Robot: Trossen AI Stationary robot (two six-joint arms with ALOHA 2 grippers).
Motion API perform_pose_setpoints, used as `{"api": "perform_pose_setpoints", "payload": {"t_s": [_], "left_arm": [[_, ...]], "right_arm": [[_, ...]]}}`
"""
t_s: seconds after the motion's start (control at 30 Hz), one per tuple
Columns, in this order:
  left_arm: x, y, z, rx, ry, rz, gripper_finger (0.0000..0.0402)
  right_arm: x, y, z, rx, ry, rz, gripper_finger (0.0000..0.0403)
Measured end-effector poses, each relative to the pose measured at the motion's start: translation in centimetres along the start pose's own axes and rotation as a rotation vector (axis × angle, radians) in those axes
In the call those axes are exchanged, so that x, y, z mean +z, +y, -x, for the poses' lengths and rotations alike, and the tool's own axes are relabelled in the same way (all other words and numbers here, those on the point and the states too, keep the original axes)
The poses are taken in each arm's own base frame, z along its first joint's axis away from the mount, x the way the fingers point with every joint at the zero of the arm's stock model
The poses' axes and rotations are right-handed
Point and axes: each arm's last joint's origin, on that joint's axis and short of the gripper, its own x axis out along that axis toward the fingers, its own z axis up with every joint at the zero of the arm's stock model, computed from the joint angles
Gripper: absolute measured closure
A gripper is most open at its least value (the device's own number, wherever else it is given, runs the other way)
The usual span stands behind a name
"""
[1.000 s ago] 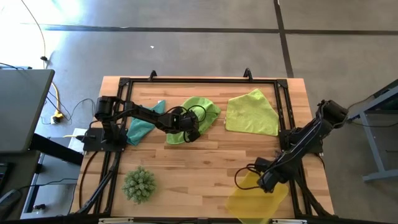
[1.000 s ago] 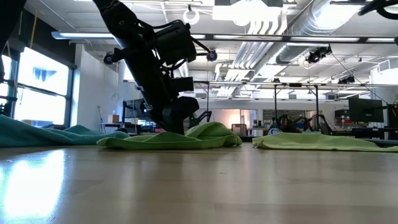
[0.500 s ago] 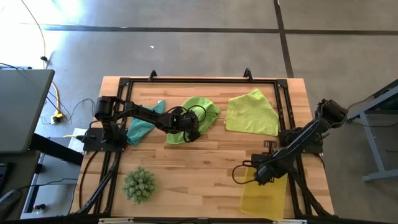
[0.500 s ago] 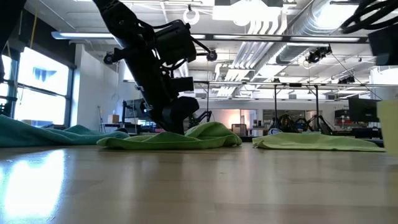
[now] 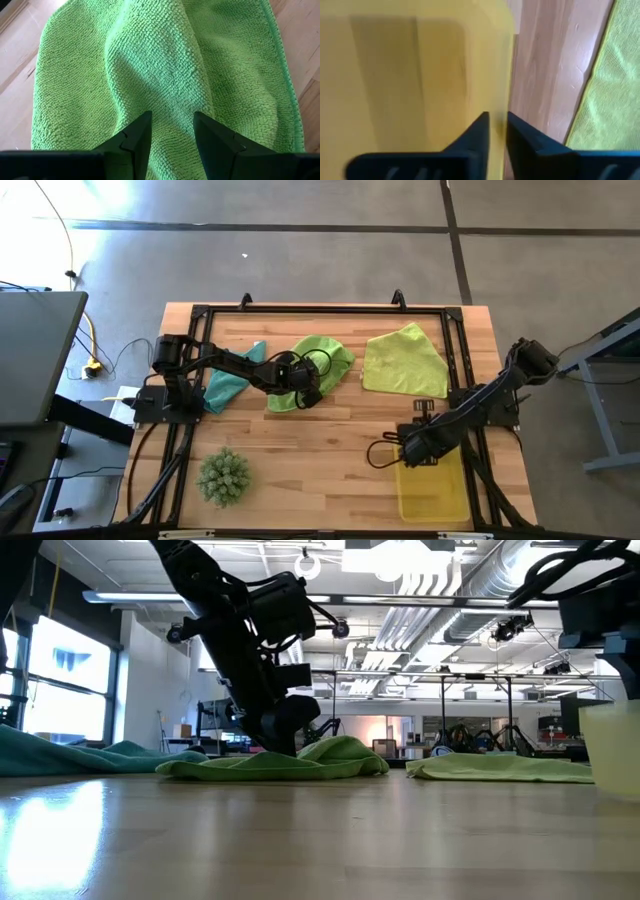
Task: Roll microfiber towels into tight, uniform cylinder then place into a basket
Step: Move the yellow bin to the bottom right of the table
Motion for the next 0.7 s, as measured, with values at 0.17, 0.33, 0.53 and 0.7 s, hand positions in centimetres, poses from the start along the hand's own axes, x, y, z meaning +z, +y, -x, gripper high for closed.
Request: {"api": "perform_pose_setpoints", "payload": {"t_s": [0.17, 0.33, 0.53, 0.7], "left_arm": [[0.0, 0.0, 0.0, 0.0, 0.0, 0.0, 0.0267], [0.3, -0.1, 0.1, -0.013, -0.024, -0.011, 0.0267], [1.7, -1.4, 1.4, -0.073, -0.075, -0.014, 0.0267], [2.7, -3.5, 3.1, -0.222, -0.099, -0.109, 0.0267]], "right_arm": [[-0.3, 0.0, 0.0, 0.024, 0.045, -0.014, 0.0273], [-0.1, -0.2, 1.8, 0.051, 0.107, -0.059, 0.0258], [1.2, -0.9, 5.8, -0.068, -0.025, -0.021, 0.0263], [2.3, -2.0, 7.1, -0.335, -0.262, -0.022, 0.0263]]}}
